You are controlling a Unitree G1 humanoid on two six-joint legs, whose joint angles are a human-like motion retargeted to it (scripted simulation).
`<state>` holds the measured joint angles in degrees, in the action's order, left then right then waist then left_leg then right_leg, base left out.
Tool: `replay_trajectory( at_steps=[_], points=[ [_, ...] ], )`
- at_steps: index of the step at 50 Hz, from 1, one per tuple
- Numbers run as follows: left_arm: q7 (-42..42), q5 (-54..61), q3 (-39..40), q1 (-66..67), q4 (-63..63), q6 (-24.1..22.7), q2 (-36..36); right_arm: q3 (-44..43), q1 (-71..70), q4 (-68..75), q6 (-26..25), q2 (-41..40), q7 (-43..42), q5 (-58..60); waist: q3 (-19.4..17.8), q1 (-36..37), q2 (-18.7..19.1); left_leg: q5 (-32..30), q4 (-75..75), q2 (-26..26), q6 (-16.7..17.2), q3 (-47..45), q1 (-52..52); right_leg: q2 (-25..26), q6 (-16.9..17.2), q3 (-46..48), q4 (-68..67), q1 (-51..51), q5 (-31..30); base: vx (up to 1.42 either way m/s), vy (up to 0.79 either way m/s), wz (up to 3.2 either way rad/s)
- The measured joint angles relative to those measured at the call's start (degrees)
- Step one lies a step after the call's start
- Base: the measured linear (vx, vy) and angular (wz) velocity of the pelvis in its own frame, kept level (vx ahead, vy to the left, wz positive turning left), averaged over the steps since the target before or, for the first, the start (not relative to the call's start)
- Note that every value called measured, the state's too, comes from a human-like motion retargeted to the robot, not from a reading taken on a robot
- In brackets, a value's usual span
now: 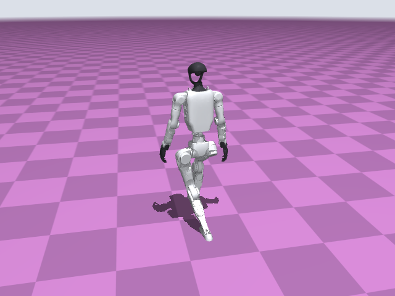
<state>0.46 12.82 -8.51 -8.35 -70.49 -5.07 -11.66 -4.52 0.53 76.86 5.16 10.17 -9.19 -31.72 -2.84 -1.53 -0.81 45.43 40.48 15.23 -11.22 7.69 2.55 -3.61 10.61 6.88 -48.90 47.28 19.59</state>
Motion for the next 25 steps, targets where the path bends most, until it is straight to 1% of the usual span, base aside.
replay_trajectory(
  at_steps=[2,3,5,8,10,12,15,17,19,21,23,25],
  points=[
    [0.0,0.7,0.6,1.1,-1.2,0.4,0.8,-0.5,1.1,0.8,-0.1,-0.4,-0.4,-0.4,0.3,-0.1,1.1,-0.4,6.5,-1.7,1.7,-1.4,0.5,1.0,-1.9,0.6,-6.4,0.8,-2.0,0.76,-0.07,-0.28],
    [-0.5,1.4,1.1,1.4,-2.7,0.8,1.2,-0.5,1.4,1.6,-0.4,-0.1,-0.4,-0.5,0.5,-0.5,3.1,-2.1,9.5,-3.9,3.5,-1.2,1.3,2.6,-3.3,2.0,-8.1,-0.3,-2.5,0.77,-0.08,-0.35],
    [-1.5,2.4,1.8,2.7,-5.5,1.3,2.1,0.1,2.2,2.7,-0.7,0.4,-0.1,-0.4,0.4,-1.1,6.2,-8.9,16.2,-7.4,7.6,-1.1,1.6,5.7,-6.4,3.9,-10.3,-3.0,-2.3,0.72,-0.07,-0.44],
    [-3.5,2.2,1.7,4.9,-8.1,2.0,2.8,1.7,3.7,2.7,-0.9,0.5,1.0,0.8,0.6,-1.4,9.3,-23.8,28.8,-12.3,13.3,-2.2,-2.7,10.1,-10.0,4.8,-10.8,-7.0,0.3,0.63,-0.05,-0.38],
    [-4.8,1.5,1.3,5.8,-8.1,2.4,2.8,2.4,4.7,2.1,-0.9,0.6,1.8,1.3,0.8,-1.2,10.6,-29.8,37.0,-16.2,14.1,-3.8,-7.4,12.2,-11.6,4.9,-9.7,-10.0,2.1,0.61,-0.06,-0.27],
    [-5.8,1.3,0.7,6.0,-7.2,2.6,2.5,3.2,5.5,1.2,-1.0,0.8,2.4,1.6,1.0,-0.6,11.0,-28.5,43.2,-20.0,12.0,-5.5,-12.7,13.6,-12.2,4.5,-7.5,-13.6,3.5,0.61,-0.08,-0.23],
    [-6.3,1.3,0.0,5.8,-4.6,2.3,1.8,4.4,6.3,-0.5,-0.9,1.2,3.2,2.0,0.7,1.0,10.7,-21.2,48.1,-23.0,8.1,-6.9,-20.5,14.8,-12.3,2.9,-3.6,-19.7,5.2,0.61,-0.09,-0.30],
    [-6.0,1.7,0.0,5.4,-2.4,1.8,1.2,5.3,6.5,-1.6,-0.9,1.4,3.8,2.8,0.1,2.3,10.1,-16.2,47.5,-22.9,6.4,-7.3,-25.0,15.3,-12.1,1.2,-1.2,-24.0,6.7,0.62,-0.09,-0.43],
    [-5.3,2.3,0.2,5.1,-0.4,1.1,0.8,6.2,6.4,-2.5,-0.8,1.6,4.2,3.7,-0.7,3.3,9.2,-12.3,44.5,-21.8,5.4,-7.7,-28.9,15.4,-12.0,-0.6,0.5,-28.0,8.8,0.63,-0.09,-0.51],
    [-4.7,3.1,0.3,4.8,1.3,0.4,0.6,6.9,6.1,-3.2,-0.6,1.6,4.5,4.3,-1.5,4.1,8.2,-9.8,39.2,-19.8,5.4,-8.0,-32.2,15.1,-11.8,-2.5,1.7,-31.7,11.1,0.64,-0.08,-0.50],
    [-4.1,3.7,0.4,4.5,2.6,-0.3,0.5,7.5,5.6,-3.5,-0.5,1.5,4.7,4.6,-2.2,4.4,6.8,-8.8,31.9,-17.1,6.0,-8.3,-34.9,14.3,-11.7,-4.3,2.6,-35.1,13.5,0.64,-0.06,-0.41],
    [-3.8,4.2,0.4,4.1,3.2,-1.0,0.7,7.8,5.1,-3.6,-0.4,1.4,4.6,4.7,-2.7,4.4,5.3,-9.5,23.0,-13.8,7.4,-8.6,-37.1,13.0,-11.5,-5.6,3.5,-38.0,15.7,0.64,-0.04,-0.28]
  ],
)
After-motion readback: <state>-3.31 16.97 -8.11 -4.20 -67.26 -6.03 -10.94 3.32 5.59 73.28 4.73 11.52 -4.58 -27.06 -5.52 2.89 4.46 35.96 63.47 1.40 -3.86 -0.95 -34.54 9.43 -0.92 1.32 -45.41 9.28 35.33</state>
